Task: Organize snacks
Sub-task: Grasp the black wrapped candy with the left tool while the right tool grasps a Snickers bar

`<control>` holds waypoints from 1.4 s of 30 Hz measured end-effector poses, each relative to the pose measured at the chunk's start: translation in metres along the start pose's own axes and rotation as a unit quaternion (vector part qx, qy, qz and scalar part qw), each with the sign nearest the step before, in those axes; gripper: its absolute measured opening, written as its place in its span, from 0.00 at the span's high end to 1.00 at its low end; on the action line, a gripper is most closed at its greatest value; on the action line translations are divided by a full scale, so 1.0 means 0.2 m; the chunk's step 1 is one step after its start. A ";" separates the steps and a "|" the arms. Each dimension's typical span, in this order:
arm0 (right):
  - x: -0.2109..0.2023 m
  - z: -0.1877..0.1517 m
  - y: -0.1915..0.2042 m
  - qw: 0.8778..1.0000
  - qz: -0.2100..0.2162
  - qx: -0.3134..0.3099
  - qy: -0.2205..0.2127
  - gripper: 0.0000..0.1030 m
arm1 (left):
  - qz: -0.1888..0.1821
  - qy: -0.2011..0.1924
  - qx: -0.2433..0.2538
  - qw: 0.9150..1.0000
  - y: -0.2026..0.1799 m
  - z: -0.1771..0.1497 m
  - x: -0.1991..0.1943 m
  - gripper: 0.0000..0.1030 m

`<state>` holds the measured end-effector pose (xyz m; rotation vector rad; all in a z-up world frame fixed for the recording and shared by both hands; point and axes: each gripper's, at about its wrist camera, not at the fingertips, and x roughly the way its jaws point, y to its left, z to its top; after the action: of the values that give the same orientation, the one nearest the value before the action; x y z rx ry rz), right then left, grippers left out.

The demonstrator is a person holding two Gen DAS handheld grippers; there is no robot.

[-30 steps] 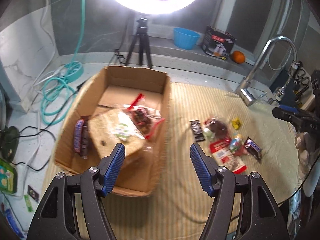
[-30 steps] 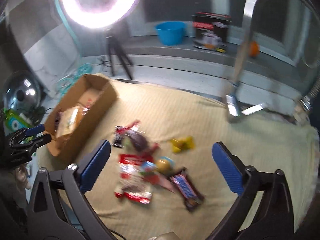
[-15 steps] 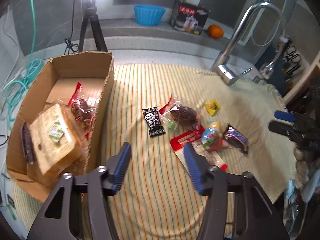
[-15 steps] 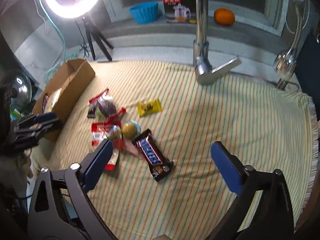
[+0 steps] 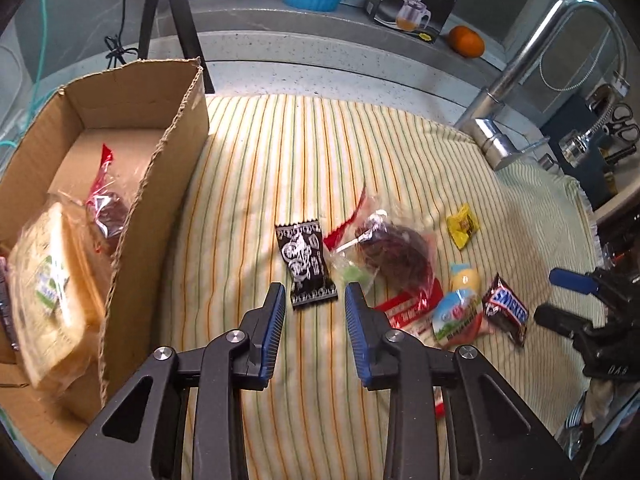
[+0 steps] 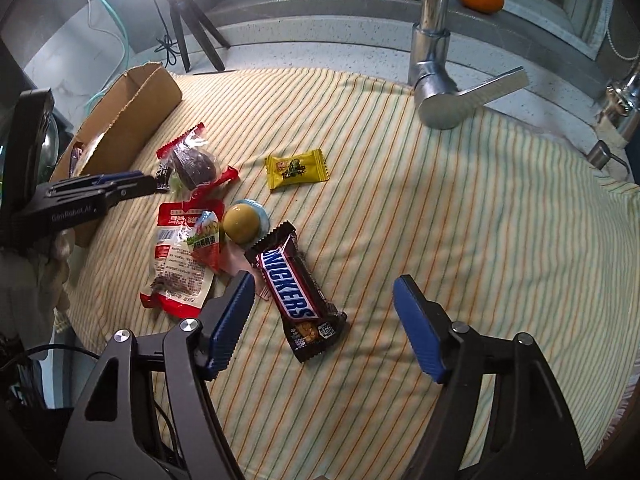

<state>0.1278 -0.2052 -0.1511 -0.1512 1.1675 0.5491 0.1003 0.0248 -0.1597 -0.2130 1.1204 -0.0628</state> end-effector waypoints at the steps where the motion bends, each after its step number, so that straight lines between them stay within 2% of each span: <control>1: 0.01 0.00 0.00 1.000 0.001 -0.001 0.002 0.27 | -0.001 0.001 -0.002 1.000 0.01 0.01 0.01 0.72; 7: 0.07 0.02 0.01 1.000 0.005 -0.013 0.014 0.28 | 0.014 0.009 0.004 1.000 0.00 0.06 0.07 0.72; 10: 0.10 0.03 0.02 1.000 0.008 -0.018 0.021 0.35 | 0.020 0.007 0.008 1.000 -0.01 0.08 0.09 0.72; 13: 0.13 0.04 0.03 0.999 0.003 -0.024 0.026 0.38 | 0.020 0.012 0.008 1.000 0.00 0.09 0.10 0.77; 18: 0.17 0.04 0.08 0.998 0.002 -0.043 0.036 0.44 | 0.020 0.016 0.015 1.000 0.00 0.09 0.12 0.77; 20: 0.18 0.05 0.09 0.998 0.003 -0.050 0.039 0.50 | 0.026 0.017 0.028 0.999 -0.02 0.09 0.13 0.78; 22: 0.19 0.05 0.11 0.998 0.014 -0.050 0.043 0.67 | 0.028 0.015 0.038 0.999 -0.04 0.08 0.13 0.80; 26: 0.21 0.05 0.13 0.997 0.008 -0.057 0.044 0.68 | 0.016 0.010 0.022 1.000 -0.01 0.07 0.12 0.81; 42: 0.12 -0.01 0.03 0.999 0.024 -0.005 0.030 0.70 | -0.019 -0.012 -0.004 1.000 0.02 -0.01 -0.03 0.81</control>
<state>0.1298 -0.1926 -0.1736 -0.1490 1.2297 0.5968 0.0949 0.0296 -0.1568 -0.2426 1.0933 -0.0900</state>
